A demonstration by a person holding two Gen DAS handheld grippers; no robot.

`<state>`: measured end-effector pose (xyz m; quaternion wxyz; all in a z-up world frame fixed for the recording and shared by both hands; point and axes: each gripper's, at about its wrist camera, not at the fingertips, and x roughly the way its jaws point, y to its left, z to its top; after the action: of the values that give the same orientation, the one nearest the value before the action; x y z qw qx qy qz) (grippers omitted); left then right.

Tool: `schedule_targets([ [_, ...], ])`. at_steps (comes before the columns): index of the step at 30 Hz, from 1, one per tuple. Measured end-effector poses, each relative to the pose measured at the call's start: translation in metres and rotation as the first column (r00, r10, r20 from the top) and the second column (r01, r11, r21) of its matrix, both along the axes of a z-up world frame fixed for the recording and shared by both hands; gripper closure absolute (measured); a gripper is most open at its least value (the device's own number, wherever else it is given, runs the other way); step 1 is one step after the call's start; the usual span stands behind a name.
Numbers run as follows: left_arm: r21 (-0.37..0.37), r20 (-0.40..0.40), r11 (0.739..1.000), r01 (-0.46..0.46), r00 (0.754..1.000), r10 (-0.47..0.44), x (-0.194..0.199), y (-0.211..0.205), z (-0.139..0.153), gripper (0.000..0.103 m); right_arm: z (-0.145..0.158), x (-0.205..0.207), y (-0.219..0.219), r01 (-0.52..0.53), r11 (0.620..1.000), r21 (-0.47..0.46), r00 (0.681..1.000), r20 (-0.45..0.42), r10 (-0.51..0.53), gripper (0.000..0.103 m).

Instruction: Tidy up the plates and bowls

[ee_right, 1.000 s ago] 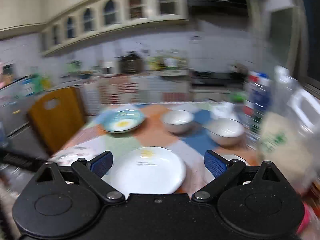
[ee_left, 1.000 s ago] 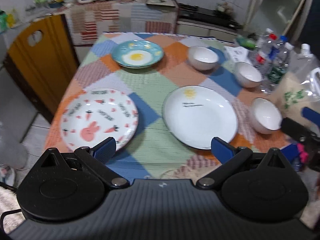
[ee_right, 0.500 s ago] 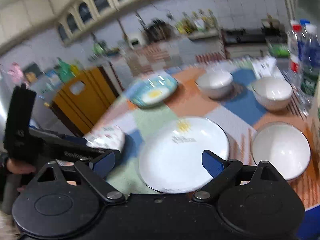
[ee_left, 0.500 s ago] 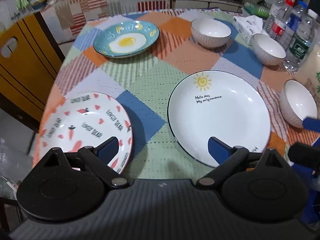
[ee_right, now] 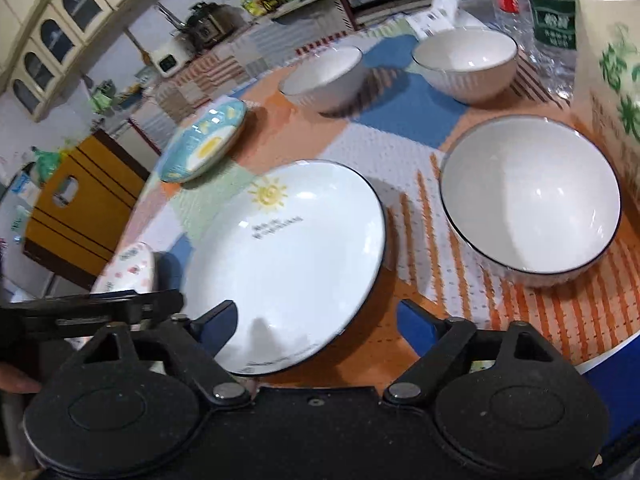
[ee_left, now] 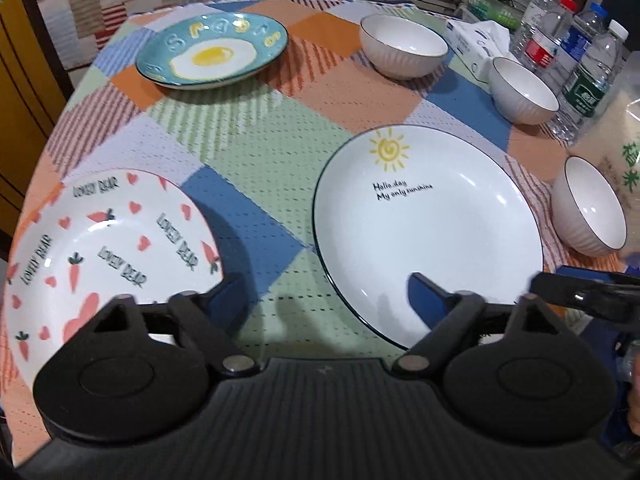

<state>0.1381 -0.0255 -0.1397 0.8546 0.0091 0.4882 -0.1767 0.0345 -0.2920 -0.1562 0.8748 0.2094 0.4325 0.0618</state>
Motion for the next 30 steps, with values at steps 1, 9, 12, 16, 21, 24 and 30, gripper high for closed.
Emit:
schedule_targets([
  [1,-0.002,-0.004,1.000,0.001,1.000,-0.001,0.001,-0.001,-0.002,0.036,-0.005,0.001,0.000,0.006,1.000,-0.007,1.000,-0.002,-0.006,0.021],
  [9,-0.023,-0.065,1.000,0.012,0.998,-0.013,0.020,-0.004,-0.021,0.071,-0.026,0.029,-0.004,0.061,0.998,-0.008,0.998,0.009,-0.061,0.055],
  [12,-0.091,-0.108,0.996,-0.012,0.994,0.002,0.024,-0.002,-0.027,0.083,-0.030,0.034,-0.003,0.069,0.997,-0.035,0.998,0.005,-0.069,0.076],
  [16,-0.103,-0.121,0.994,-0.038,0.992,0.026,0.026,-0.005,-0.029,0.085,-0.033,0.032,-0.005,0.071,0.996,-0.052,0.997,0.037,-0.069,0.083],
  [21,-0.071,-0.086,0.997,-0.012,0.996,0.006,0.024,-0.006,-0.021,0.084,-0.029,0.029,-0.006,0.023,0.997,-0.073,0.998,0.053,-0.019,0.083],
  [24,-0.060,-0.093,0.998,0.014,0.995,-0.020,0.027,-0.006,-0.014,0.084,-0.024,0.029,-0.007,-0.015,0.998,-0.061,0.998,0.058,0.018,0.083],
  [30,-0.050,-0.061,0.999,-0.014,0.998,0.011,0.040,0.002,0.000,0.084,-0.017,0.043,-0.002,-0.047,0.997,-0.063,0.996,0.078,0.052,0.083],
])
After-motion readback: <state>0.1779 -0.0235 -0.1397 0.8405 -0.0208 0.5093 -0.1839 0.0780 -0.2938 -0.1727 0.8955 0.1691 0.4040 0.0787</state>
